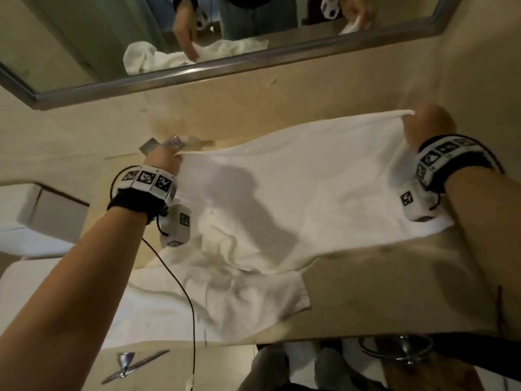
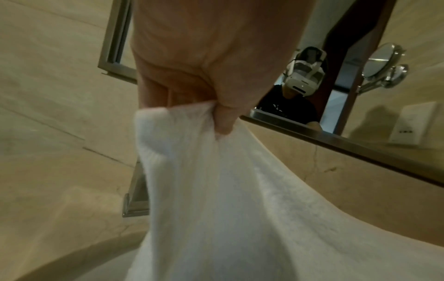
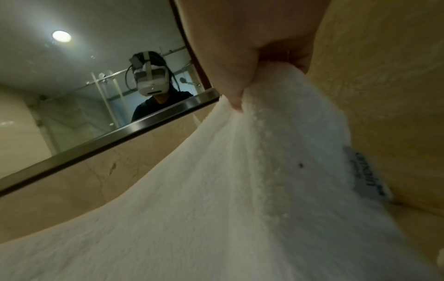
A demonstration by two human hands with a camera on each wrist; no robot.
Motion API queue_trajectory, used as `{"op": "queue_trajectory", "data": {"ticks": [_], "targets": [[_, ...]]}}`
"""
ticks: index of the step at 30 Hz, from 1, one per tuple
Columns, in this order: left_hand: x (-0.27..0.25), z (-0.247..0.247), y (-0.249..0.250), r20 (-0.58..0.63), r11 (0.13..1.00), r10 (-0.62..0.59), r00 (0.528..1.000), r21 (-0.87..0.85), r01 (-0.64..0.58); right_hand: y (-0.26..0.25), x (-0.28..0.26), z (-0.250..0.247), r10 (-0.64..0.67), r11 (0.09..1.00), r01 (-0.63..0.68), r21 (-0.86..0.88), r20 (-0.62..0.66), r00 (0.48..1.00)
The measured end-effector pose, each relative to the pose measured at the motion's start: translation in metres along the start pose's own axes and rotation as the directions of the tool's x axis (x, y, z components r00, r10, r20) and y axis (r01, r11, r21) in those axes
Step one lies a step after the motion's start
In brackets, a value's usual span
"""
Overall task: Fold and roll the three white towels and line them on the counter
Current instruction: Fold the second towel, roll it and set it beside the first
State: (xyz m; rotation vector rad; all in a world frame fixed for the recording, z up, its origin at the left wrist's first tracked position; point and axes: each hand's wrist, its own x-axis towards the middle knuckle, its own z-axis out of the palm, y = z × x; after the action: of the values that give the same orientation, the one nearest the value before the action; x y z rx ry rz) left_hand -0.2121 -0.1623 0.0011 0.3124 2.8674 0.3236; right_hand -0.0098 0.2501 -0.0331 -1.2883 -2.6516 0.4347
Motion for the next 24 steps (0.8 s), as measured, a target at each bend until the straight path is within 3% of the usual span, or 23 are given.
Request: {"op": "queue_trajectory", "data": {"ticks": [2,7,10,15,17,20,24], "targets": [[0.003,-0.003,-0.003,-0.056,0.999,-0.007,0.998,0.053,0.010,0.004,-0.001,-0.005,-0.006,0.999,0.007,0.035,-0.006,1.000],[0.005,-0.002,-0.012,-0.094,0.999,-0.012,0.996,-0.037,0.008,0.009,-0.010,-0.008,-0.028,0.988,0.027,0.151,0.006,1.000],[0.001,-0.002,-0.011,-0.158,0.991,-0.018,0.987,-0.131,-0.003,0.009,-0.013,-0.017,-0.069,0.988,0.080,0.131,-0.086,0.994],[-0.008,-0.021,-0.005,-0.241,0.920,-0.209,0.948,-0.376,0.107,0.000,-0.016,-0.047,0.020,0.990,0.016,0.141,-0.255,0.967],[-0.017,-0.025,-0.005,-0.187,0.843,-0.268,0.945,-0.519,0.137,-0.005,-0.020,-0.051,0.117,0.965,-0.045,0.260,-0.265,0.957],[-0.033,-0.019,0.000,0.014,0.631,-0.259,0.966,-0.754,0.180,-0.012,-0.030,-0.050,0.250,0.882,-0.120,0.455,-0.237,0.939],[-0.065,-0.014,0.008,0.097,0.371,-0.317,0.944,-0.903,0.217,-0.016,-0.049,-0.042,0.350,0.711,-0.096,0.697,-0.231,0.908]]}}
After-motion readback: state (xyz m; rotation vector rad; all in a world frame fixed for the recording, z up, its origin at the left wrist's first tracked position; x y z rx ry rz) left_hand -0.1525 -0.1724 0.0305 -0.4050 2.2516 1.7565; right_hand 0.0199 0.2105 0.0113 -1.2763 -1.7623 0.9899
